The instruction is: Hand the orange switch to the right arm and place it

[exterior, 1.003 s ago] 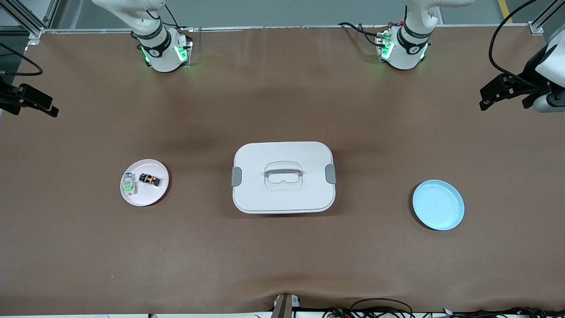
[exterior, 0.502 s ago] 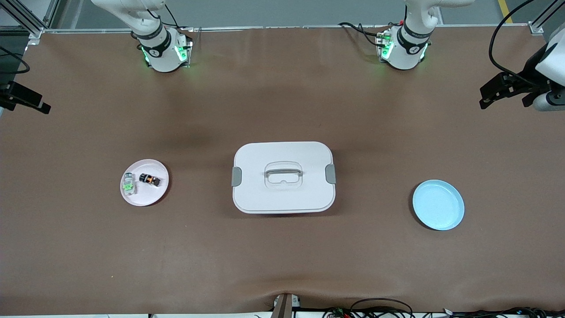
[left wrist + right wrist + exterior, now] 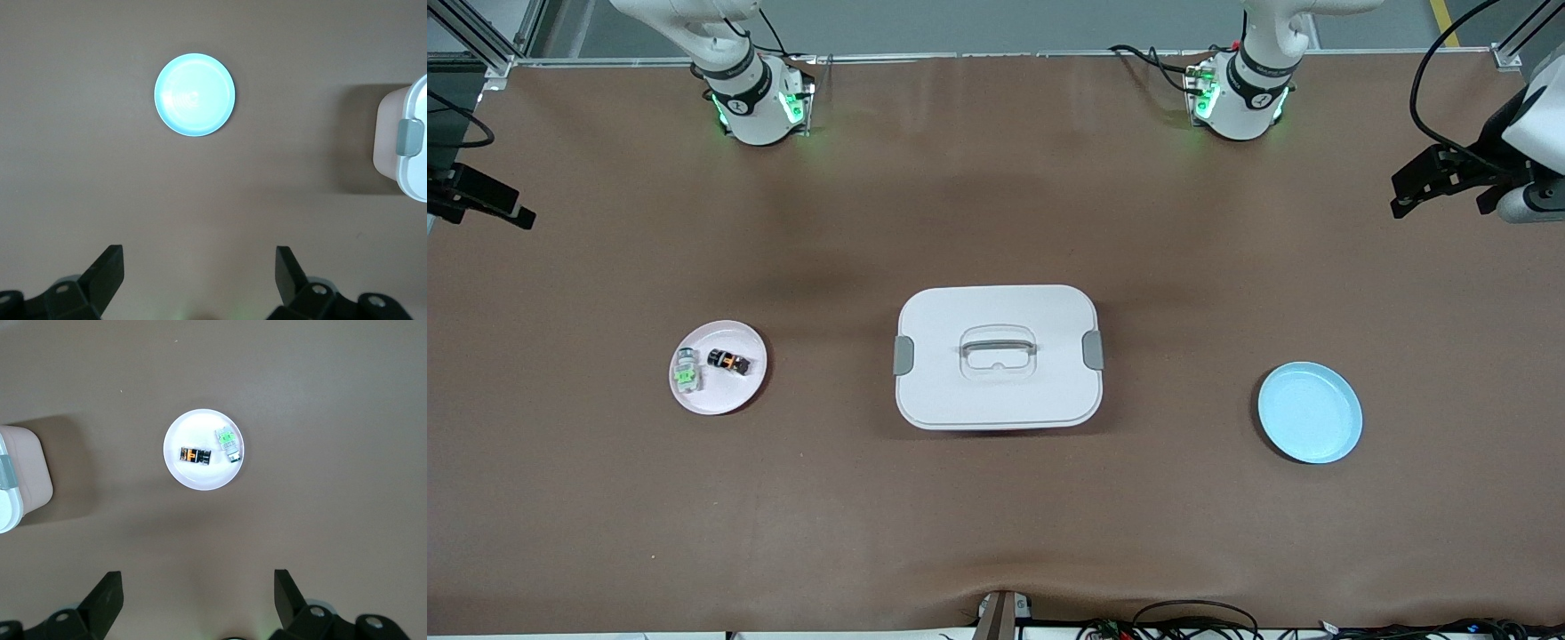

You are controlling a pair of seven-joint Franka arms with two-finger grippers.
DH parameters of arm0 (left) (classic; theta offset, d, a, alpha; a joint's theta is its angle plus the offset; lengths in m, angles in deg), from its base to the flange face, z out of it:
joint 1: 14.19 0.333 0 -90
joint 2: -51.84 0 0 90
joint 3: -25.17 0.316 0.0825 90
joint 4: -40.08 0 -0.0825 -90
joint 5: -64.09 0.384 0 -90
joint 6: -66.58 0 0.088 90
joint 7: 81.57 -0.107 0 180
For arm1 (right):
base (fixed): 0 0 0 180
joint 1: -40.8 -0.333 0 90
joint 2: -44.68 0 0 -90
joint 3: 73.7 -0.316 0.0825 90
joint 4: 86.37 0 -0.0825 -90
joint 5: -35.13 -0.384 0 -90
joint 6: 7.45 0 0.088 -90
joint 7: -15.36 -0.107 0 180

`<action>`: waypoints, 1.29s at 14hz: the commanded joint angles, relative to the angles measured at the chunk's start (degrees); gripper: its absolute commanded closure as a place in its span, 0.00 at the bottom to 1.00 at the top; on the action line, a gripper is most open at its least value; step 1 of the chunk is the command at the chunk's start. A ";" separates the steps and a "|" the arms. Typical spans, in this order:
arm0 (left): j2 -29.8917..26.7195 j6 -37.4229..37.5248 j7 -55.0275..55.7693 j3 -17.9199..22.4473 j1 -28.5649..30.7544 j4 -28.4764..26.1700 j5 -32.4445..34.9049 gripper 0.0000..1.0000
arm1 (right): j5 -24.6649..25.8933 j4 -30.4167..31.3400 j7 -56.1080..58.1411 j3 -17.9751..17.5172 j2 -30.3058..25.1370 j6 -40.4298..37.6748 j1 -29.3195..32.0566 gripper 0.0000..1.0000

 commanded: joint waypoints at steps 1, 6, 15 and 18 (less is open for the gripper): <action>-1.24 0.79 -0.57 -0.28 -0.31 -0.49 -1.18 0.00 | 0.05 0.56 0.44 0.62 -1.12 -0.07 -0.73 0.00; -0.89 0.79 -1.63 -0.28 -0.22 0.04 -1.18 0.00 | 0.14 0.47 0.44 0.71 -1.12 -0.07 -0.91 0.00; -0.45 0.79 -1.54 -0.19 0.04 1.27 -1.09 0.00 | 0.40 0.29 0.52 0.89 -1.03 0.10 -1.61 0.00; -0.45 0.79 -1.54 -0.19 0.13 1.27 -1.09 0.00 | 0.93 -0.76 0.52 0.89 -0.95 -0.07 -1.79 0.00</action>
